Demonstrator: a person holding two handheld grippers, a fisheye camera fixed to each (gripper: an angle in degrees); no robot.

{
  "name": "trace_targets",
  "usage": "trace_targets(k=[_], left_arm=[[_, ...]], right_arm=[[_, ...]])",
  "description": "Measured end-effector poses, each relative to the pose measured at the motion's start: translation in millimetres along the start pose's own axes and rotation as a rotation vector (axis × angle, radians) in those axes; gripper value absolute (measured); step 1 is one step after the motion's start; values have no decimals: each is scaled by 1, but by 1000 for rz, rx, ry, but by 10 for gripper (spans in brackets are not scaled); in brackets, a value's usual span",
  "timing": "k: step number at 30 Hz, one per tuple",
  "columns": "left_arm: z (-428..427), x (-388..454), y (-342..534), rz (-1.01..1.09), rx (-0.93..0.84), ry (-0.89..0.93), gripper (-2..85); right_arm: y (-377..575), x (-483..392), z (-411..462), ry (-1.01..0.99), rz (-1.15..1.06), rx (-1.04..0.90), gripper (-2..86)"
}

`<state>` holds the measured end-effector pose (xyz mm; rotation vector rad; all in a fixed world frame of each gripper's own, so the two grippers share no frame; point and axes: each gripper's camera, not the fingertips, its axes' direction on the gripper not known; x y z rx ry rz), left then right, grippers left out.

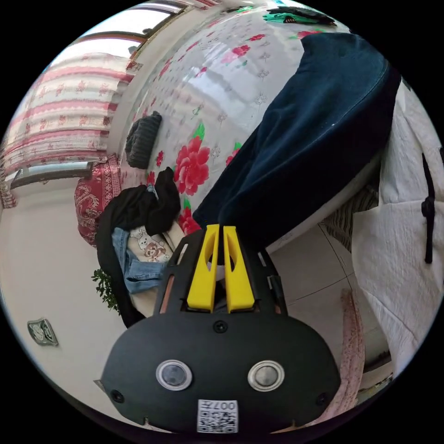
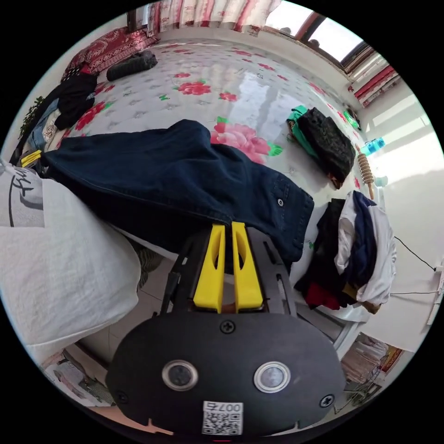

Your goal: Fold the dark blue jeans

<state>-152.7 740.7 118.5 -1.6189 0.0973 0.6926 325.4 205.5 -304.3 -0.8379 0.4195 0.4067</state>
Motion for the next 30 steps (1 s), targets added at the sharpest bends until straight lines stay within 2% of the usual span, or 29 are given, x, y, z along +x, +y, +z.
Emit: trace_targets(k=[3, 5, 8, 11, 15, 19, 22, 24, 27, 30], left_arm=[[33, 50, 4, 172, -80, 27, -8], [43, 76, 3, 287, -113, -49, -8], [51, 92, -6, 358, -159, -110, -7], [58, 96, -14, 333, -187, -72, -8], [60, 103, -20, 361, -220, -80, -8], [59, 106, -22, 372, -230, -86, -7], [56, 108, -22, 404, -239, -91, -8], [53, 107, -23, 418, -248, -90, -8], [50, 104, -23, 415, -251, -81, -8], [48, 102, -21, 421, -245, -77, -8]], right_arm=[[24, 5, 60, -121, 45, -98, 30], [36, 14, 79, -183, 97, -139, 43], [59, 40, 58, -238, 129, -30, 63], [91, 86, 43, -294, 242, 50, 83], [162, 173, 45, -438, 602, 229, 87], [216, 235, 83, -458, 957, 222, 91], [226, 259, 110, -547, 1096, 245, 89], [221, 267, 119, -573, 1114, 258, 78], [209, 277, 135, -596, 1102, 148, 45], [217, 280, 106, -555, 1020, 253, 16]])
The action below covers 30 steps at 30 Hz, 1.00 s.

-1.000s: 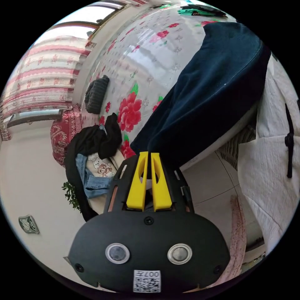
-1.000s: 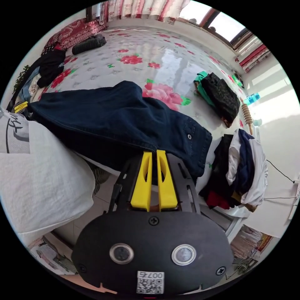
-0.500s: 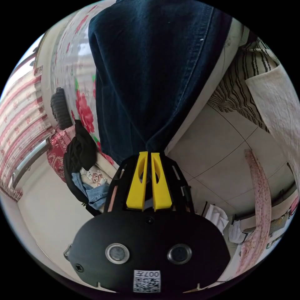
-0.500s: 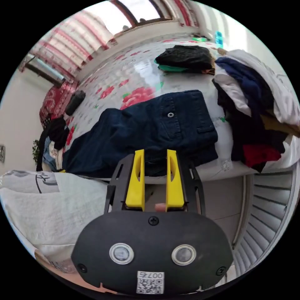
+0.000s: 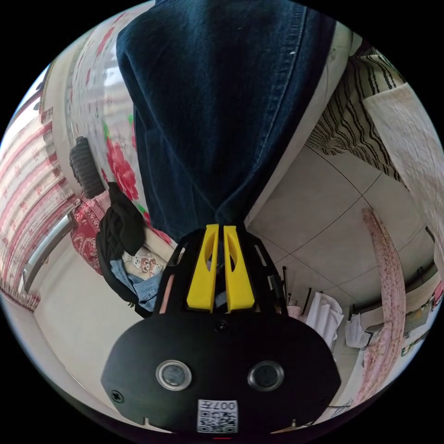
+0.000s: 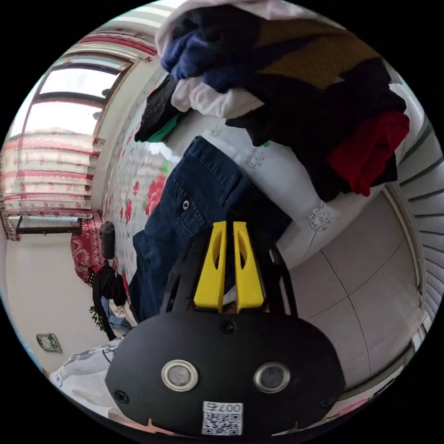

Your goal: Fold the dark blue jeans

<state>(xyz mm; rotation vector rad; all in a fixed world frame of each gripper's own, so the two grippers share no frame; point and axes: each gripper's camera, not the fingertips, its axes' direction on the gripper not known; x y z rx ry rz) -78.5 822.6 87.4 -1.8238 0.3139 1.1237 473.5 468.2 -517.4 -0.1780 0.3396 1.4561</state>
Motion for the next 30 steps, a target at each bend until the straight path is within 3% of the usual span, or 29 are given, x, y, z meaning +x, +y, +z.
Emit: trace_targets(k=[3, 6, 9, 12, 18, 26, 30], left_arm=[[0, -1, 1, 11, -2, 1, -8], [1, -3, -1, 22, -32, 8, -8], [-1, -4, 3, 49, -45, 0, -8], [-3, -8, 11, 46, -43, 4, -8], [-3, -18, 19, 67, -125, 4, -8], [-6, -38, 54, -32, -116, 69, -3], [-12, -53, 104, -218, -64, 80, 16]], right_arm=[[22, -14, -40, 101, -119, 119, 6], [33, 2, -22, 198, -90, 80, 8], [32, 39, 9, 146, 65, -28, 23], [38, 55, 3, 68, 155, 63, 46], [19, 58, 35, -54, 235, 7, 29], [-39, -5, 52, 255, 18, -40, -1], [-46, -29, 73, 373, -35, -87, -1]])
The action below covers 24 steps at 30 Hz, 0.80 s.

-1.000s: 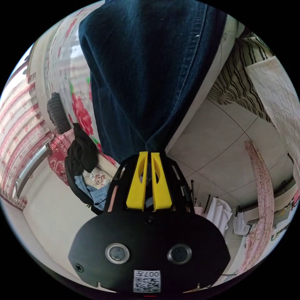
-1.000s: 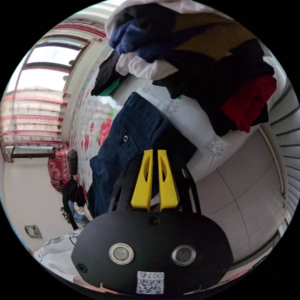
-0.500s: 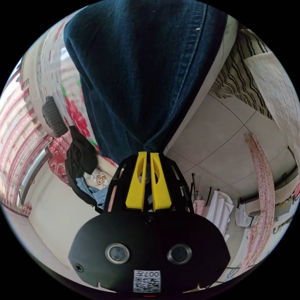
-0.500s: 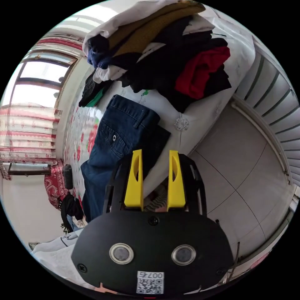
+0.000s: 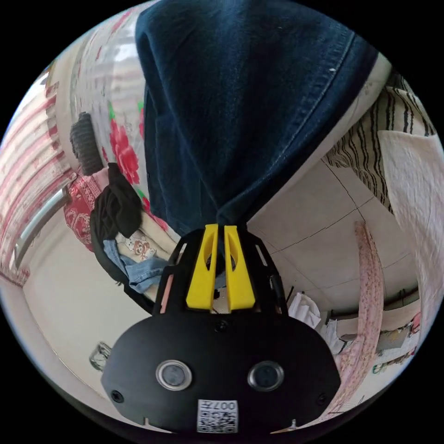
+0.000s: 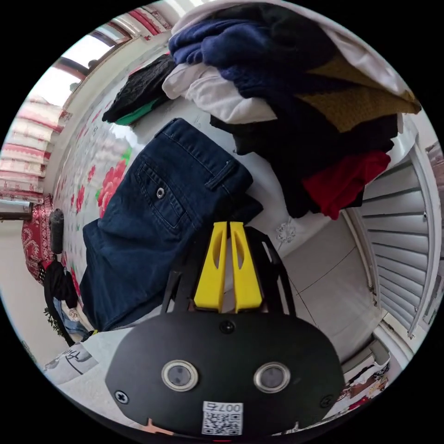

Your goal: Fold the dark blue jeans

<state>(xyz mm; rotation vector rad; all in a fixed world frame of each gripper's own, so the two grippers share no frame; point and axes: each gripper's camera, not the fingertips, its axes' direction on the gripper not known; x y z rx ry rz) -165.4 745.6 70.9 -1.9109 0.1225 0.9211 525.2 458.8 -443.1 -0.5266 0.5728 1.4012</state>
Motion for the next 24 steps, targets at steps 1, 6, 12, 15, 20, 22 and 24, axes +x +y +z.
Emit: trace_targets(k=[1, 6, 12, 15, 20, 22, 24], left_arm=[[-1, -6, 9, -41, 15, 16, 21], [6, -81, 106, -482, 129, 347, 61], [68, -150, 211, -799, 165, 619, 22], [99, -183, 256, -940, 245, 730, 15], [155, -204, 259, -912, 206, 960, 88], [166, -207, 273, -970, 177, 967, 87], [180, -205, 309, -1124, 172, 991, 79]], right_arm=[[4, -8, -6, 12, -11, 34, -1], [26, -73, -38, 26, -128, 238, -2], [14, -222, -18, -134, -508, 148, -1], [25, -319, 1, -239, -776, 76, 4], [87, -494, 47, -377, -1242, -117, 20], [136, -580, 67, -425, -1470, -229, 28], [178, -639, 78, -413, -1643, -285, 31]])
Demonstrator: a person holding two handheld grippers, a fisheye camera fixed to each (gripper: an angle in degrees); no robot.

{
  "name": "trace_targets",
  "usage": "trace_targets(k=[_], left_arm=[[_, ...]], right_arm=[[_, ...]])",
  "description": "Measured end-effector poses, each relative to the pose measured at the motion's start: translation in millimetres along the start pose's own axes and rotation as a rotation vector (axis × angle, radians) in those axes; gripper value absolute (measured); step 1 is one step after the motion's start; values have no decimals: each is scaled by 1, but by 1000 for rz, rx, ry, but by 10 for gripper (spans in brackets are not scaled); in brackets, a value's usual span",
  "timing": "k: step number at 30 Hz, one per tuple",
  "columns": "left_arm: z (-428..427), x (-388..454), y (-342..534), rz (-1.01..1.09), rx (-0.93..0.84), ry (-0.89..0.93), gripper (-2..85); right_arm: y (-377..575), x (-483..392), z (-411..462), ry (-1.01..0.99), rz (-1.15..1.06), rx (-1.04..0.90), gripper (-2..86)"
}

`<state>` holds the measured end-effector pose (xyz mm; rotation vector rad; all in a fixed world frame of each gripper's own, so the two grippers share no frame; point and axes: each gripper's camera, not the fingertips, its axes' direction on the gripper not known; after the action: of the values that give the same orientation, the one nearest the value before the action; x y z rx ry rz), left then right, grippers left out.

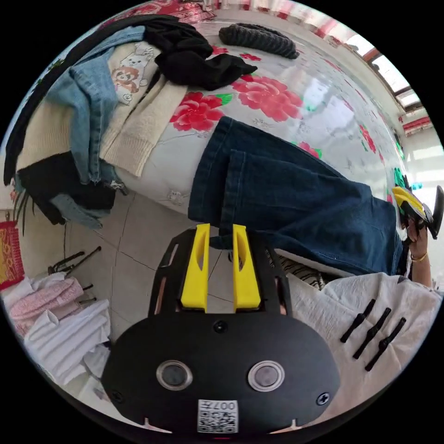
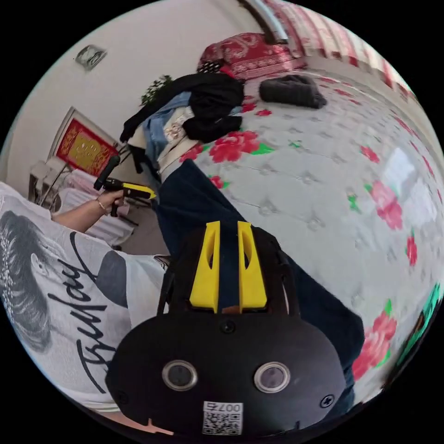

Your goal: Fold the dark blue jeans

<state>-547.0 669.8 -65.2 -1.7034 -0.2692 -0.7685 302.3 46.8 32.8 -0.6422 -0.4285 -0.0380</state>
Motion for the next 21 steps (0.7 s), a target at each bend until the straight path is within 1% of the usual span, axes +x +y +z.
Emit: trace_targets(k=[1, 3, 4, 6, 8, 9, 11, 13, 14, 15, 16, 17, 18, 21], left_arm=[[-2, -10, 4, -33, 6, 27, 84], [-6, -54, 20, -189, 14, 173, 103], [-6, -66, 23, -235, 18, 233, 107], [2, -113, 33, -439, 51, 531, 136], [14, -134, 33, -517, 38, 693, 155], [20, -141, 29, -522, 15, 744, 162], [22, -144, 22, -493, -26, 776, 159], [23, -142, 15, -449, -103, 734, 129], [23, -142, 12, -423, -144, 716, 73], [17, -145, 13, -423, -134, 723, 39], [11, -146, 14, -416, -113, 733, 32], [-6, -148, 14, -376, -53, 739, 21], [-27, -149, 14, -321, 19, 723, 13], [-74, -148, 5, -175, 140, 722, 4]], right_arm=[[-36, -17, 21, -9, -94, -43, 33], [-85, -38, 53, -36, -206, -107, 34], [-115, -48, 74, -50, -256, -148, 35], [-154, -60, 107, -60, -308, -205, 35], [-187, -68, 140, -65, -337, -270, 34], [-204, -73, 161, -66, -349, -314, 32], [-223, -78, 191, -67, -350, -387, 27], [-232, -83, 221, -72, -340, -493, 16], [-233, -84, 223, -55, -332, -488, 13], [-234, -86, 220, -32, -342, -463, 6], [-236, -87, 214, -41, -355, -450, 3], [-238, -87, 209, -46, -357, -437, 2], [-244, -87, 193, -51, -359, -397, 1], [-266, -86, 139, -46, -347, -248, -2]])
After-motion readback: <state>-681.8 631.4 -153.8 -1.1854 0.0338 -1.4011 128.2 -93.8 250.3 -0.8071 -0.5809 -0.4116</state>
